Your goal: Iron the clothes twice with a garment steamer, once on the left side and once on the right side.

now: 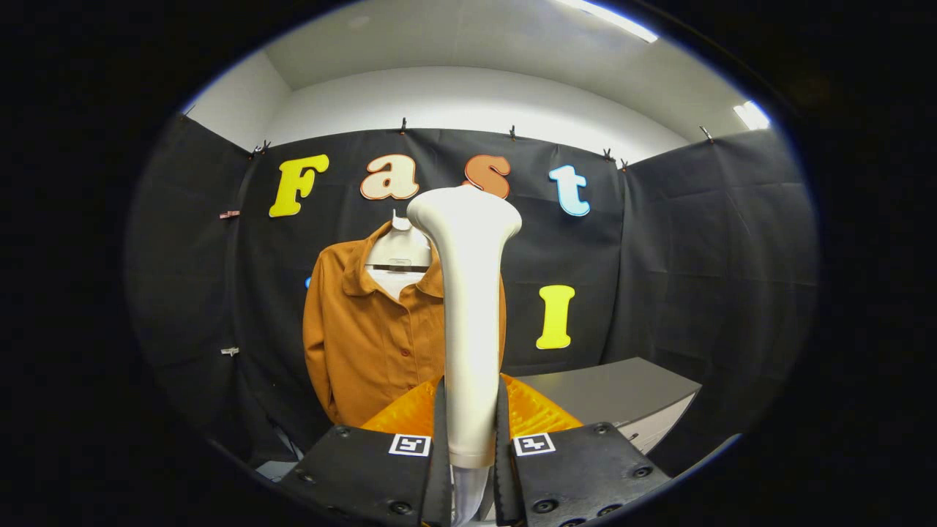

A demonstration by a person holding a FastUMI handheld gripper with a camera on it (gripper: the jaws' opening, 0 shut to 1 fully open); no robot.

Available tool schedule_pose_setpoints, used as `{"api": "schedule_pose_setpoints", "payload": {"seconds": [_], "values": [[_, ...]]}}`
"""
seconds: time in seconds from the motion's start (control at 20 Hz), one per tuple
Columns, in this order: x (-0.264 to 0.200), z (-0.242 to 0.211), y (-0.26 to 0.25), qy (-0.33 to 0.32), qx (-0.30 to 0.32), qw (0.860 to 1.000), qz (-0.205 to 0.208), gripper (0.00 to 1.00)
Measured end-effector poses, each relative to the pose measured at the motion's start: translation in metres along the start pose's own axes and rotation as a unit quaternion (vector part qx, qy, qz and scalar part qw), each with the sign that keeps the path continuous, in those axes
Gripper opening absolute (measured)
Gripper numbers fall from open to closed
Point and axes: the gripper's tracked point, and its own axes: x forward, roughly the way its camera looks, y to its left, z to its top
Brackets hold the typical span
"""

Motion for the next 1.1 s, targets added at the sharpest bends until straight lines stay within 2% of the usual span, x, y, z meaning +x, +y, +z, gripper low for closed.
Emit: {"api": "schedule_pose_setpoints", "payload": {"seconds": [0.6,1.1], "values": [[0.015,0.011,-0.029,-0.014,0.006,1.000,-0.004,0.26],[0.019,0.011,-0.029,-0.014,0.006,1.000,0.004,0.26]]}}
